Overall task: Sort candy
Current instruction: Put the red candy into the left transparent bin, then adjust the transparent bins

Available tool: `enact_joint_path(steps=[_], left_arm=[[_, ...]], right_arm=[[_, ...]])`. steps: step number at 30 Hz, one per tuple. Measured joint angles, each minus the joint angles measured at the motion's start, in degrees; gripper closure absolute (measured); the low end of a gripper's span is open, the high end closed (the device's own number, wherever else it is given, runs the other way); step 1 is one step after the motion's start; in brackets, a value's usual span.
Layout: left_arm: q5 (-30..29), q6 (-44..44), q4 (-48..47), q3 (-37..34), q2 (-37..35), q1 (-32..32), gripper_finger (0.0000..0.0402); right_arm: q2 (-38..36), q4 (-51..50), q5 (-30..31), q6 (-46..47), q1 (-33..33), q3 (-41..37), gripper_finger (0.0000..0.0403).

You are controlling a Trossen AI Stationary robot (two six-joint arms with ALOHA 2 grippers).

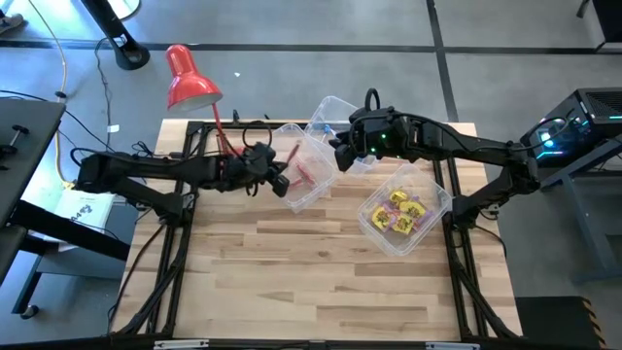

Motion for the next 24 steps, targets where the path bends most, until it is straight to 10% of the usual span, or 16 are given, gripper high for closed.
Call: enact_joint_path(steps=[11,24], left_arm=[[-0.3,2.3,-0.5,1.0,1.1,2.3,0.0385],[4.2,2.7,3.9,1.0,0.9,2.3,0.0264]], right_arm=[[0.0,-2.8,-0.3,0.0,0.0,0.0,0.0258],[0.7,-5.9,-1.7,0.1,0.0,0.0,0.0258]])
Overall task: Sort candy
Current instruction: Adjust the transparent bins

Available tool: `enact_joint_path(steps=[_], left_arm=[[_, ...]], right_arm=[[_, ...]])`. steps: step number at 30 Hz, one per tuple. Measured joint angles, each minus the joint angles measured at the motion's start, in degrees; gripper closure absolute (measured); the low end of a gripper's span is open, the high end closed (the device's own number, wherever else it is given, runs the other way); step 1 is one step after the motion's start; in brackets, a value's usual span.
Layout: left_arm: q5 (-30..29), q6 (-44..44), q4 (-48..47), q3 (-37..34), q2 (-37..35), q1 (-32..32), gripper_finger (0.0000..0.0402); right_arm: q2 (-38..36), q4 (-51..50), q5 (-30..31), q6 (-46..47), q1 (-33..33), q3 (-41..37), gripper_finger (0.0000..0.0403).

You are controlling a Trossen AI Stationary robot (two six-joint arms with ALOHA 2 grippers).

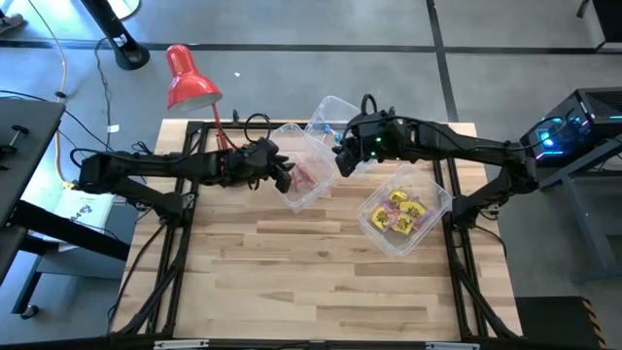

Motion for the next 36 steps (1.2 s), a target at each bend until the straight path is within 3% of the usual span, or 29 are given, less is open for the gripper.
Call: enact_joint_path(steps=[5,8,12,15,20,26,36], left_arm=[[13.1,2.0,3.7,0.0,-2.2,-0.4,0.0261],[13.9,3.0,1.3,0.0,-4.2,-1.9,0.0303],[10.4,2.2,-5.6,0.0,-7.5,-4.8,0.0388],[4.3,0.8,-10.4,0.0,-9.9,-9.0,0.0397],[0.4,4.5,-11.8,0.0,-12.9,-16.9,0.0401],[-5.8,1.9,-12.5,0.0,-13.7,-21.4,0.0401],[-10.6,-4.6,-15.5,-0.1,-13.7,-24.4,0.0401]], right_arm=[[5.0,-2.8,0.6,0.7,0.1,0.0,0.0273],[9.6,-3.2,1.7,1.5,0.3,0.0,0.0313],[14.3,-3.6,2.1,1.4,0.2,0.0,0.0391],[15.8,-6.5,5.2,1.8,0.2,0.0,0.0395],[15.9,-9.9,9.4,2.1,0.1,0.0,0.0402],[18.5,-8.4,8.6,1.5,-2.0,0.0,0.0402],[21.6,-6.2,3.3,0.1,-1.9,0.0,0.0403]])
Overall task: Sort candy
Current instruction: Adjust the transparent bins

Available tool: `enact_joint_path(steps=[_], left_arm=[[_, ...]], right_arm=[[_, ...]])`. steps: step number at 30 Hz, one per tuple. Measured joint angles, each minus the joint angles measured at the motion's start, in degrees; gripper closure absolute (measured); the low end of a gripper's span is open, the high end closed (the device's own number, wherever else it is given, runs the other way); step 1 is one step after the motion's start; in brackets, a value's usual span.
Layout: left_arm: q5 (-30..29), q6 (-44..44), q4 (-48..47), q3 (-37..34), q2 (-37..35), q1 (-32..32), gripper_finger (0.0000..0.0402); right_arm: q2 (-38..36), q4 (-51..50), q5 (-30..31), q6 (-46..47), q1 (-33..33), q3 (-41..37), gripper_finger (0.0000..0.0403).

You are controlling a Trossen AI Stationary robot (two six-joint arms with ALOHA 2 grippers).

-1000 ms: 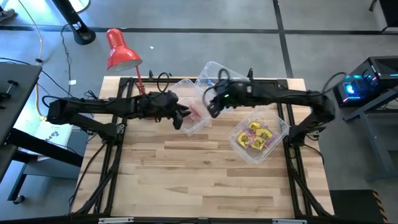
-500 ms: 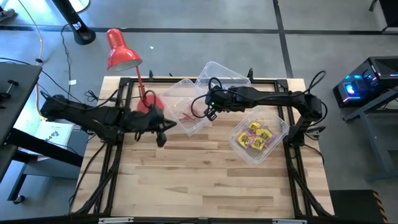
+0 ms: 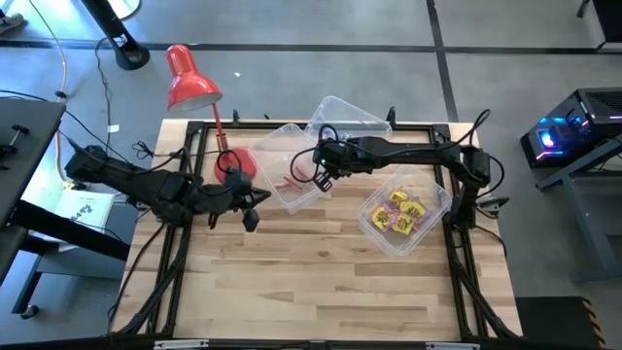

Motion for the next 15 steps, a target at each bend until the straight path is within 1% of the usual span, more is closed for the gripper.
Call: enact_joint_path(steps=[5,9,12,15], left_arm=[[-1.3,-0.8,-0.9,0.0,0.0,-1.7,0.0401],[-3.1,-1.4,-1.2,0.0,0.0,-2.7,0.0401],[-4.7,-1.5,-1.4,0.0,0.0,-3.0,0.0401],[-7.1,-1.4,-1.4,0.0,0.0,-3.1,0.0401]], right_arm=[[0.4,0.4,-2.4,0.5,3.3,0.0,0.0403],[0.4,1.5,-4.7,2.9,7.2,0.0,0.0403],[0.4,4.7,-6.0,4.5,10.8,0.0,0.0403],[0.4,8.8,-7.2,3.8,14.2,0.1,0.0403]])
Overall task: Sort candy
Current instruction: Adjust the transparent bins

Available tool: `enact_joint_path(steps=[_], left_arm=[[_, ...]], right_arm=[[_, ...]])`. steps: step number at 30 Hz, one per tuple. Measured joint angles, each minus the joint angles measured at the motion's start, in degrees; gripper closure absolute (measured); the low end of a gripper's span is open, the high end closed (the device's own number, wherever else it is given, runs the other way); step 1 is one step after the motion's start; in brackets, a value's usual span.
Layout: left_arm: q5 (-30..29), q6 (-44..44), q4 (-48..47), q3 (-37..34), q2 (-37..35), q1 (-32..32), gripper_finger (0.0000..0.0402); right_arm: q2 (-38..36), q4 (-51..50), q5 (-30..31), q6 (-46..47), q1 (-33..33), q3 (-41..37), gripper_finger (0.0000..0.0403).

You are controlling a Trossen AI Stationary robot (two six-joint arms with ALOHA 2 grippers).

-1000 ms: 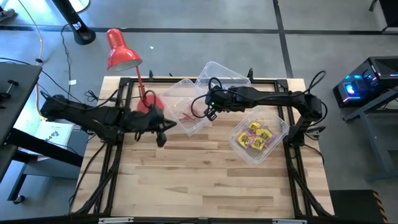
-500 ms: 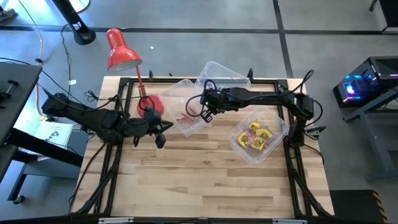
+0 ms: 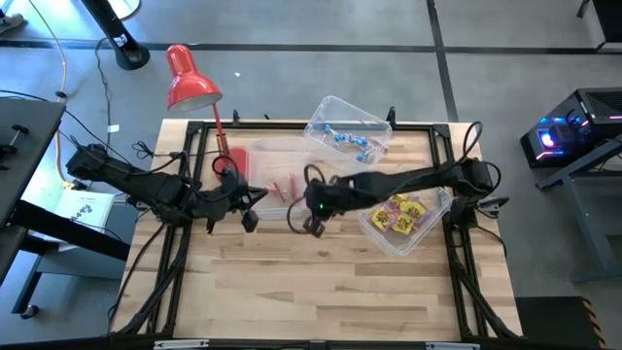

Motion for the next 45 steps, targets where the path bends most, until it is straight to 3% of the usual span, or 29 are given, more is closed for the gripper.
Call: enact_joint_path(steps=[4,9,16,22,29,38,45], left_arm=[[-0.8,0.9,0.0,0.0,-0.5,0.0,0.0401],[-0.8,1.0,0.1,0.0,-1.9,0.0,0.0401],[-1.3,1.1,0.0,0.0,-3.6,-0.2,0.0401],[-1.8,1.1,0.0,0.0,-3.8,-1.6,0.0401],[-3.2,1.1,0.0,0.0,-3.8,-1.6,0.0401],[-3.2,1.5,0.0,0.0,-3.8,-1.6,0.0401],[-3.2,1.5,0.0,0.0,-3.8,-1.6,0.0401]], right_arm=[[-1.2,-5.0,2.4,-2.2,-0.3,3.3,0.0403],[-3.7,-14.0,9.6,-3.5,-6.9,7.8,0.0403],[-3.7,-24.3,6.4,-3.8,-20.6,7.4,0.0403],[-3.8,-29.2,5.5,-6.3,-25.0,2.6,0.0403],[-3.7,-24.9,-0.5,-6.5,-22.8,-5.0,0.0403],[-3.7,-13.5,-9.7,-0.7,-13.3,-5.0,0.0403],[-3.7,0.4,-12.2,6.0,-7.2,-5.0,0.0403]])
